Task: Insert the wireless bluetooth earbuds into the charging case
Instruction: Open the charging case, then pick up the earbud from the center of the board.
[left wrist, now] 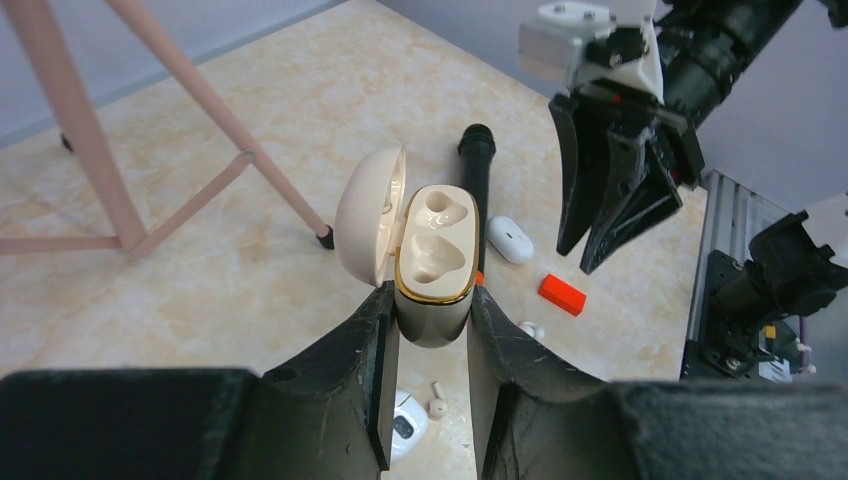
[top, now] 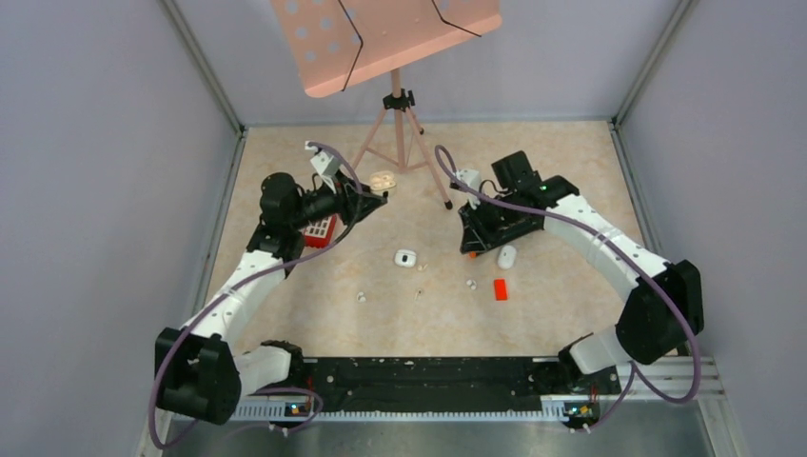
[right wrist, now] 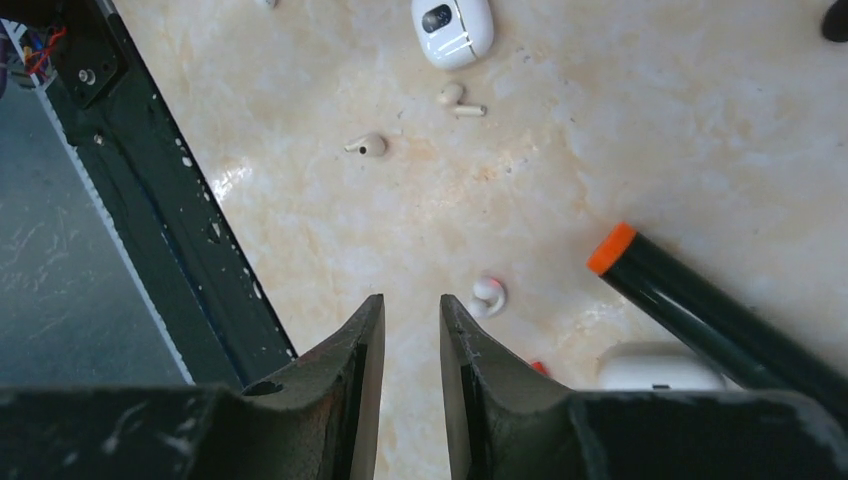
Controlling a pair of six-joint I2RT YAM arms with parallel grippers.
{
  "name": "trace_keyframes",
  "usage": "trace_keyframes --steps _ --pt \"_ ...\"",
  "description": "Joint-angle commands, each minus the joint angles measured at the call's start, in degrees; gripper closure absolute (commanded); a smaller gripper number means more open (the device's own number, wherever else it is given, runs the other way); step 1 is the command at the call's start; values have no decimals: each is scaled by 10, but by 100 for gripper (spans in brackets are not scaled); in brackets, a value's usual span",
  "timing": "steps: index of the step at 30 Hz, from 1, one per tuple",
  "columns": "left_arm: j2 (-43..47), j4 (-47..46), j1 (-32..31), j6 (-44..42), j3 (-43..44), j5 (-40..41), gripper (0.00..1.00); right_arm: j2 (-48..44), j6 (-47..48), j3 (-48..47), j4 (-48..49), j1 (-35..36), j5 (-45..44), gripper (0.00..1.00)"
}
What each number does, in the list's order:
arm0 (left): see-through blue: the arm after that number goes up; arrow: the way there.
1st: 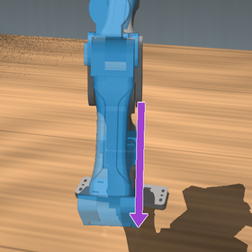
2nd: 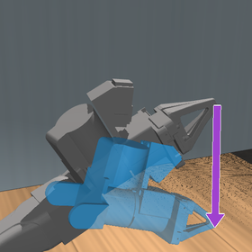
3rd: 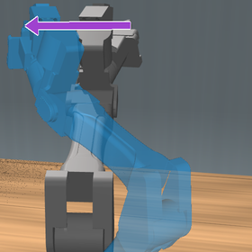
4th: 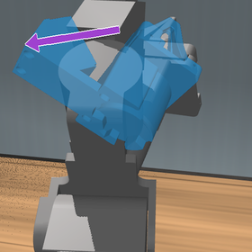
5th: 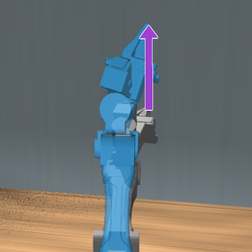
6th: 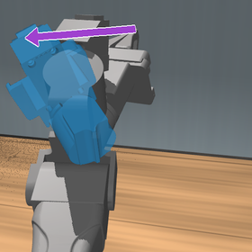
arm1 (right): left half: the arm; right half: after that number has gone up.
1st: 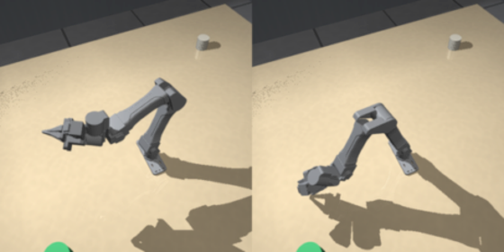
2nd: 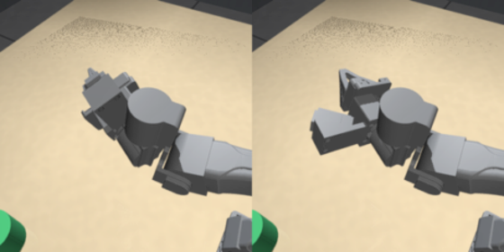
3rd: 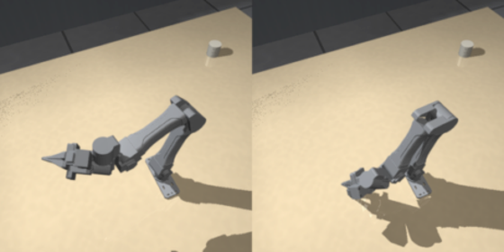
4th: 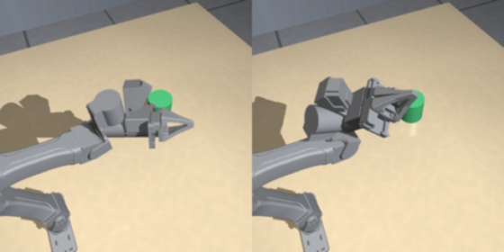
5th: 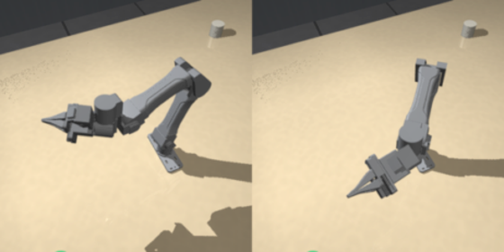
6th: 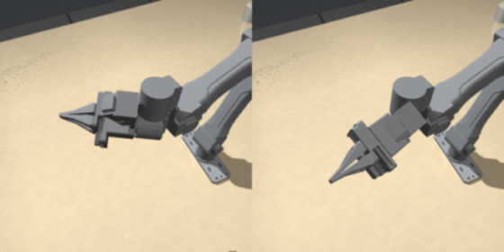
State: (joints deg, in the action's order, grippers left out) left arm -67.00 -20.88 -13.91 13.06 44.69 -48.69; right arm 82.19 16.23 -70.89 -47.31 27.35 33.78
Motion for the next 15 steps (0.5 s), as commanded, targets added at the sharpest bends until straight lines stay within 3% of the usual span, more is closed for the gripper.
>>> trace_keyframes --steps 1,7,15 --pt "38 -2 28 44 -22 34 100 24 -31 9 79 36 -1 74" --pt "79 22 53 62 -49 57 100 99 -18 -7 112 71 12 77" --pt "110 53 81 66 -66 77 100 144 133 23 159 131 61 71"
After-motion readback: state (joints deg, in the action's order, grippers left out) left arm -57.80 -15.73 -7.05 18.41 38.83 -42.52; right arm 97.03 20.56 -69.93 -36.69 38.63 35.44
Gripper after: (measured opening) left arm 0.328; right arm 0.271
